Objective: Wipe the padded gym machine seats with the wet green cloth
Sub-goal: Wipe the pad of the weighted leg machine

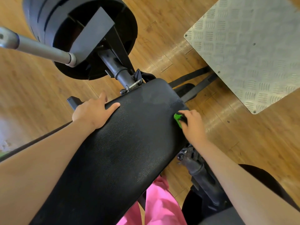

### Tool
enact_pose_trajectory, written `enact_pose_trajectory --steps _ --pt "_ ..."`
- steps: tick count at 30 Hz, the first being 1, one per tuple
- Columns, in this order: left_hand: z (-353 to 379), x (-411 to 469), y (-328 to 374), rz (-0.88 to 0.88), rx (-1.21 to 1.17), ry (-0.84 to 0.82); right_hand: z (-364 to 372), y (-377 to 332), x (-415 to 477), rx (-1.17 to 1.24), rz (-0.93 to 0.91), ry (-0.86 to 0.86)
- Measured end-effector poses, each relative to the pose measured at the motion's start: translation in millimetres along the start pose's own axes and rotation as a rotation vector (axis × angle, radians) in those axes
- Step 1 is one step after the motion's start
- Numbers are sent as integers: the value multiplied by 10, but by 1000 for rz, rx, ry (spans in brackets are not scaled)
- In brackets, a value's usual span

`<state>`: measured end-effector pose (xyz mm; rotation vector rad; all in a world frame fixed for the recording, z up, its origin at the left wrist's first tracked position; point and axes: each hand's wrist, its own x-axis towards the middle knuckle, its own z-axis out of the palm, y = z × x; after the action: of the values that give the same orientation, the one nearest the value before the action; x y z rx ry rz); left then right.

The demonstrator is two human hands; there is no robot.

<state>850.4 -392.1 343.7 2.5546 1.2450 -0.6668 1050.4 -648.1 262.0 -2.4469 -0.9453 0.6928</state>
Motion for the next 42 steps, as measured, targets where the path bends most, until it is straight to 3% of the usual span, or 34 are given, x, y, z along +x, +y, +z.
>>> enact_pose_trajectory --steps 3,6,12,17,20,25,28,36,42 --pt "-3 -2 2 -3 4 1 89 -160 -226 42 -121 -47" --pt "5 3 -3 -1 -7 4 90 -91 -116 30 -129 -33" --pt "26 35 -10 5 1 7 -23 212 514 -36 197 18" --pt "36 39 -18 2 6 16 -64 320 678 -44 270 -73" --pt "40 36 -9 0 6 19 -56 211 525 13 187 -55" --pt "20 40 -7 3 4 15 150 -264 101 -3 -215 -71" --pt "24 39 -10 4 4 15 183 -320 159 -13 -274 -97" --pt "35 58 -7 7 -7 38 93 15 818 -131 -21 65" --pt "38 56 2 -17 -1 35 56 -19 864 -62 91 31"
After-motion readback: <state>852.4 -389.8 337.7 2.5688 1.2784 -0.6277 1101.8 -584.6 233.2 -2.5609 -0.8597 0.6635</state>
